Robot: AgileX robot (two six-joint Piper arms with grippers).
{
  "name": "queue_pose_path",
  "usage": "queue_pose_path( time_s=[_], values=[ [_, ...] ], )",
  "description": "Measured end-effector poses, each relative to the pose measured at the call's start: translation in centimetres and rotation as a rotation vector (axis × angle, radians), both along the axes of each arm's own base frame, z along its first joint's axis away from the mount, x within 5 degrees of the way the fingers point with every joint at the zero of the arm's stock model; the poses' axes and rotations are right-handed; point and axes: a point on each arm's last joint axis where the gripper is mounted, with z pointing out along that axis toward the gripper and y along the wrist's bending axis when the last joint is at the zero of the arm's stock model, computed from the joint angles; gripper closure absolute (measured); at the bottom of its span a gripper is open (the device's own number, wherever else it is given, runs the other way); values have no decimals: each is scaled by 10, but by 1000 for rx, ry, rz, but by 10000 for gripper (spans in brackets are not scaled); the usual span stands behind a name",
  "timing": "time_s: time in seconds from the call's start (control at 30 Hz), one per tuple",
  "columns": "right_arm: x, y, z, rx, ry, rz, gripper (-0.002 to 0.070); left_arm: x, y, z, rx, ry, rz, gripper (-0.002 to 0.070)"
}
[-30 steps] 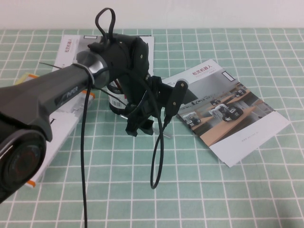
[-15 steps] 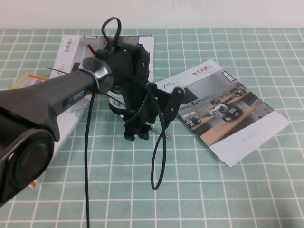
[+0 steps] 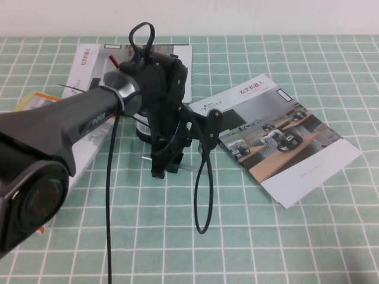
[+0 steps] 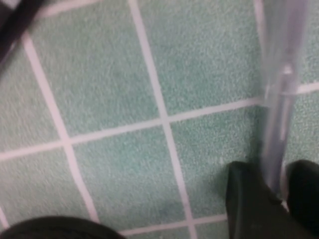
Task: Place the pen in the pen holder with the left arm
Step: Pick up the pen on the table, then place the pen onto the pen holder
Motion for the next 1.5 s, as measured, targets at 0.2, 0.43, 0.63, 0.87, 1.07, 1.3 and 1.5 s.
queue_pose_path(
  time_s=[0.2, 0.43, 0.63, 0.87, 1.07, 1.3, 1.5],
  values=[
    [0, 0, 0, 0, 0, 0, 696, -1, 1, -1, 11, 18, 43, 531],
    [0, 0, 0, 0, 0, 0, 696, -5, -4, -1, 24, 22, 29, 627],
    [0, 0, 0, 0, 0, 0, 696, -10, -8, -1, 20, 43, 81, 627],
    [0, 0, 0, 0, 0, 0, 696, -26, -21, 13, -29, 70, 229, 627],
    [0, 0, 0, 0, 0, 0, 696, -51, -29, 75, -152, 9, 242, 627],
    [0, 0, 0, 0, 0, 0, 696, -92, -17, 115, -382, -23, 282, 627],
    [0, 0, 0, 0, 0, 0, 696, -115, 6, 117, -757, -219, 433, 627]
  ],
)
